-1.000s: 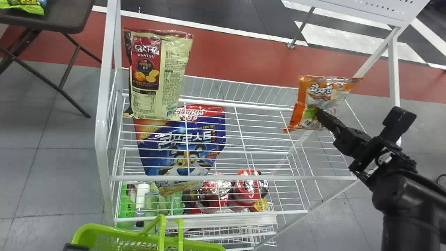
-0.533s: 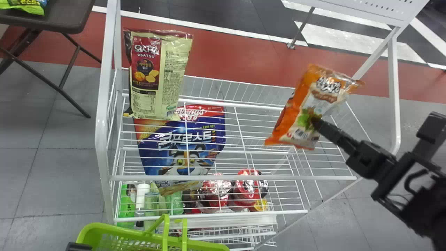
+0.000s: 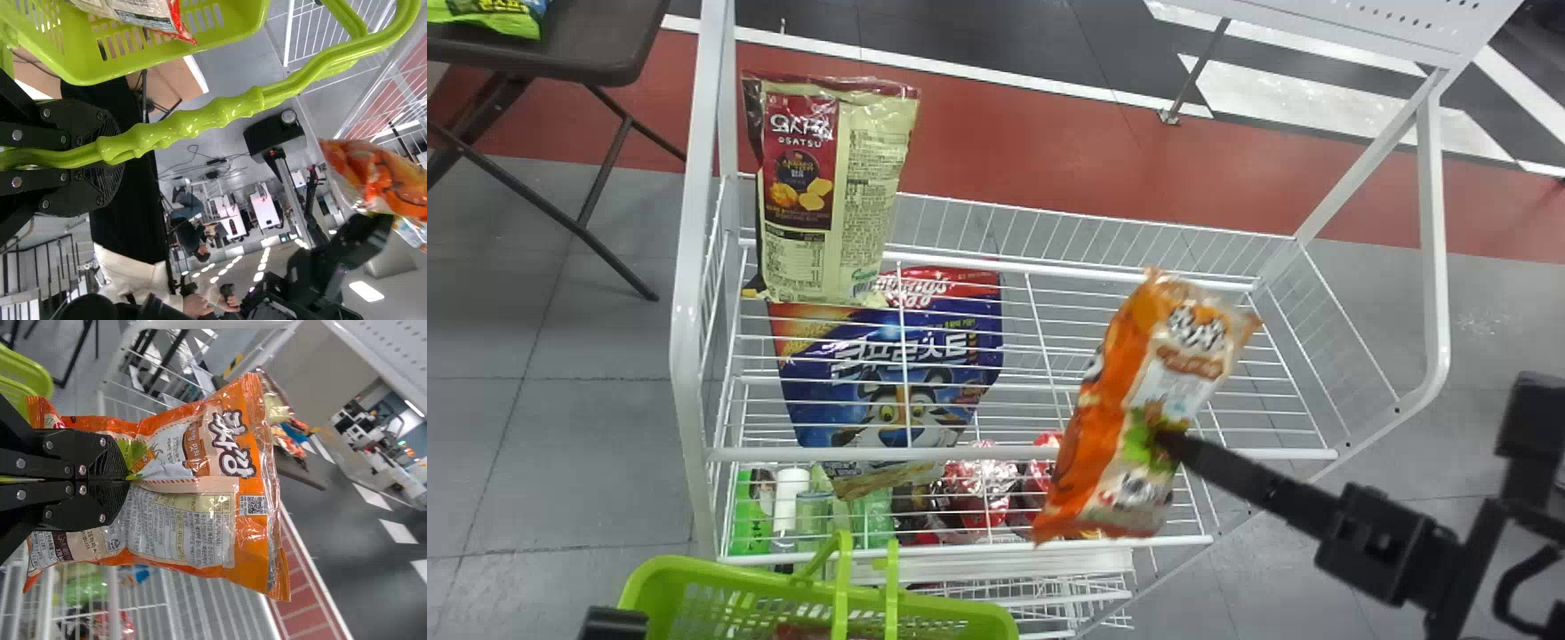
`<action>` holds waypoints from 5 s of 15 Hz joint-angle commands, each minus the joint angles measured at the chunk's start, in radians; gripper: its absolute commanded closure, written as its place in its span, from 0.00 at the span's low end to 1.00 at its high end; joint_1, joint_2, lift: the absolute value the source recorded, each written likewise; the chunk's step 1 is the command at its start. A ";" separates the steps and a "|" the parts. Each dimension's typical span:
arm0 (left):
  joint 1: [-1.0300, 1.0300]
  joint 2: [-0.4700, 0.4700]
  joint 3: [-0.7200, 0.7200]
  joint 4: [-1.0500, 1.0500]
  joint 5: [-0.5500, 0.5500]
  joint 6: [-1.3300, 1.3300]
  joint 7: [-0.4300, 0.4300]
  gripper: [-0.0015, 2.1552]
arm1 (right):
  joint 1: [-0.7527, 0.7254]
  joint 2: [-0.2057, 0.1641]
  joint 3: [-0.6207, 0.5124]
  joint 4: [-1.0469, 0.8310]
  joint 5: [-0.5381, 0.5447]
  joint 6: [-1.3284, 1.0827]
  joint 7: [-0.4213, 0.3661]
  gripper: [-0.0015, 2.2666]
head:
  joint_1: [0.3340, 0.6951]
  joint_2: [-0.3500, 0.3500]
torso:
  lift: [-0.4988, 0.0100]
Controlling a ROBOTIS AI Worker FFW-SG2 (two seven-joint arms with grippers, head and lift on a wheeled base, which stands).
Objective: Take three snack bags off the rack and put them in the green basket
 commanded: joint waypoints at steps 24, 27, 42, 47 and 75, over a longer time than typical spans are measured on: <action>0.012 -0.014 0.030 -0.059 0.028 -0.010 0.005 0.89 | 0.157 -0.062 0.452 0.331 0.002 0.012 0.099 0.00 | 1.00 0.00 | 0.93; 0.015 -0.016 0.030 -0.060 0.028 -0.016 0.002 0.89 | 0.157 -0.059 0.346 0.314 -0.028 0.012 0.099 0.02 | 1.00 0.00 | 0.93; 0.015 -0.016 -0.017 -0.060 -0.013 -0.028 0.019 0.89 | 0.308 0.037 0.549 0.058 0.406 -1.233 -0.188 0.02 | 1.00 0.00 | 0.93; 0.042 -0.014 -0.008 -0.059 -0.013 -0.074 0.011 0.89 | 0.339 0.037 0.819 0.152 0.579 -1.478 -0.387 0.03 | 1.00 0.00 | 0.93; 0.077 -0.025 -0.007 -0.054 -0.032 -0.154 0.019 0.89 | 0.315 0.037 0.840 0.195 0.545 -1.518 -0.465 0.03 | 1.00 0.00 | 0.93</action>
